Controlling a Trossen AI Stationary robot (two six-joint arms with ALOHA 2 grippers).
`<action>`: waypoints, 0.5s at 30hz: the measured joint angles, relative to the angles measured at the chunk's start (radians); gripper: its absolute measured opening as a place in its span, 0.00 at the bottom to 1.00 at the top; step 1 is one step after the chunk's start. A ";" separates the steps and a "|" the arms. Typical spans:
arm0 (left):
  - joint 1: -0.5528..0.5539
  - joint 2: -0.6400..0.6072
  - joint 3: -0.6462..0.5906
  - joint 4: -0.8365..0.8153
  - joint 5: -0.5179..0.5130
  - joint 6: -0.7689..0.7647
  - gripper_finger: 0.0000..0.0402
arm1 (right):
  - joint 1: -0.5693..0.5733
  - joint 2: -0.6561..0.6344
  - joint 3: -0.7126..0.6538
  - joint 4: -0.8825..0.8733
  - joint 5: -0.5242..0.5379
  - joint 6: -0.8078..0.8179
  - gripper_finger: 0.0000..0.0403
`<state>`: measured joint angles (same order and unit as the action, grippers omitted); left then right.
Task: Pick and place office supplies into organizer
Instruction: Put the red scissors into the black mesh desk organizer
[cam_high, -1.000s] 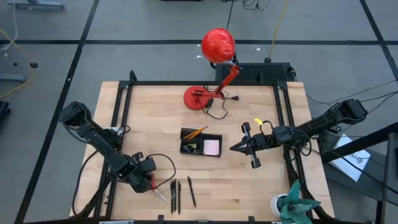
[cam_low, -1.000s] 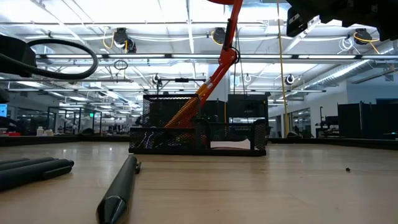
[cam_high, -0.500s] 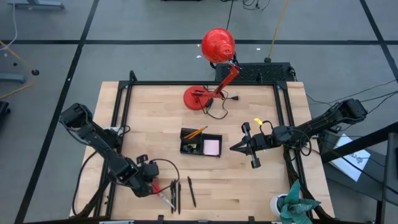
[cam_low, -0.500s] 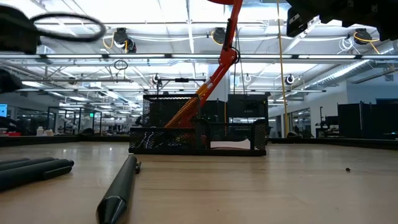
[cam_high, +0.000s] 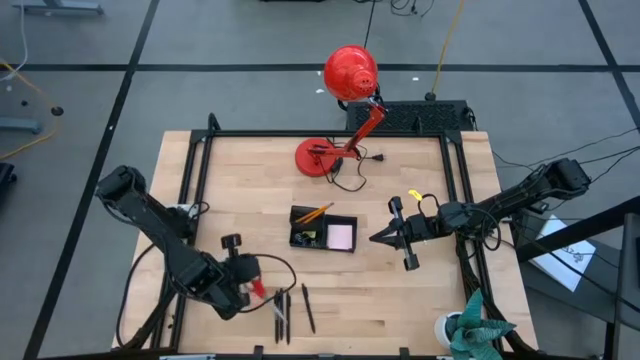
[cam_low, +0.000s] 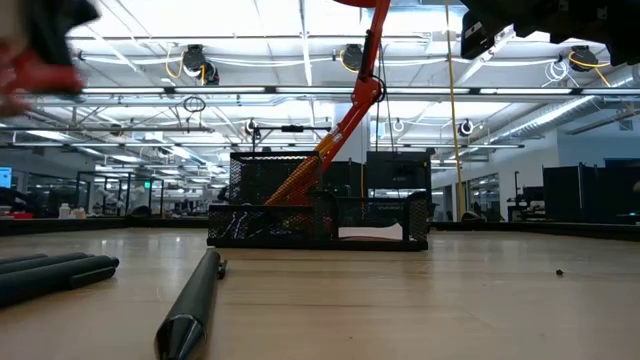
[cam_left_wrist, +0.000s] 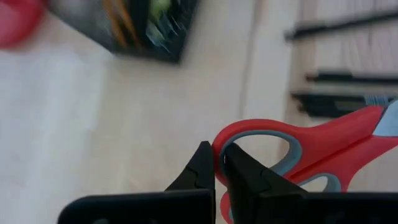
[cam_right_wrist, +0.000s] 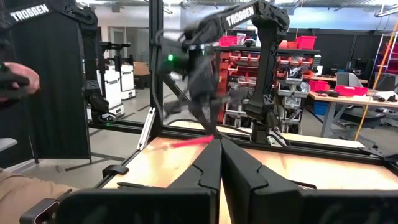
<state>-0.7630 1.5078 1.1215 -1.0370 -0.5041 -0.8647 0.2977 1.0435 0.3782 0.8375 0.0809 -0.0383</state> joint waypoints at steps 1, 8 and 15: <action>0.010 0.000 0.033 -0.031 -0.024 0.022 0.02 | 0.000 0.000 0.000 0.000 0.000 0.000 0.01; 0.127 -0.002 0.213 -0.144 -0.133 0.265 0.02 | 0.000 0.000 0.000 0.000 0.000 -0.001 0.01; 0.312 -0.002 0.299 -0.148 -0.175 0.552 0.02 | 0.000 0.000 0.000 0.004 0.000 -0.005 0.01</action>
<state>-0.4514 1.5055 1.4204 -1.1848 -0.6792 -0.3122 0.2977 1.0435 0.3782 0.8417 0.0811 -0.0429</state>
